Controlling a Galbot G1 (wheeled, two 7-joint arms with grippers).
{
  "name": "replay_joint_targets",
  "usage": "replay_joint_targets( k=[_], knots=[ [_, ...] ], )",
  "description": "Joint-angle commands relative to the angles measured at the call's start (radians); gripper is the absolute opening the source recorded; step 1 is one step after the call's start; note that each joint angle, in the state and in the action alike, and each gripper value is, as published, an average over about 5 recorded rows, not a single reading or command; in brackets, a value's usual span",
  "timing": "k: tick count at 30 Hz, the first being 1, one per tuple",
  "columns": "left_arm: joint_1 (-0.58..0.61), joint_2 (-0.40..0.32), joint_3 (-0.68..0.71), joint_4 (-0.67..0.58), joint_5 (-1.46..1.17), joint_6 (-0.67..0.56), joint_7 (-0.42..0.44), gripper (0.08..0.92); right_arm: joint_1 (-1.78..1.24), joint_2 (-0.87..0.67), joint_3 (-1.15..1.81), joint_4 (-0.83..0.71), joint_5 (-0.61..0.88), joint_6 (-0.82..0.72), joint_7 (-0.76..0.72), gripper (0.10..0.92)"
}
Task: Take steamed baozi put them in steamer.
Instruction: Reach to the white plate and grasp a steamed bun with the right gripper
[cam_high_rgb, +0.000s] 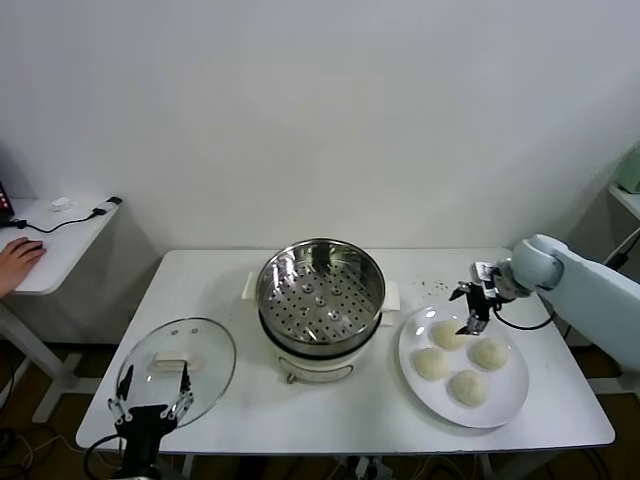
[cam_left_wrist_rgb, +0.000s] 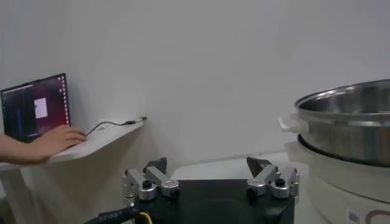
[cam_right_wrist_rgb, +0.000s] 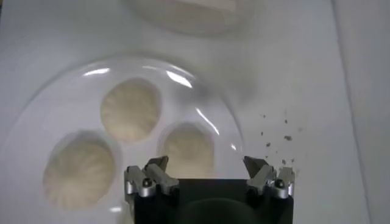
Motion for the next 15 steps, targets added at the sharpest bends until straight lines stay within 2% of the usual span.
replay_joint_targets(
  k=[1,15],
  knots=[
    [-0.003,-0.018,-0.004,0.003,-0.011,0.011,-0.003,0.823,0.153,0.104,-0.237,-0.116,0.019,-0.009,-0.042,0.823],
    [-0.016,-0.017,-0.014,0.022,-0.008,0.021,-0.006,0.823,0.08,0.113,-0.248,-0.097,0.058,-0.03,-0.035,0.823]
  ],
)
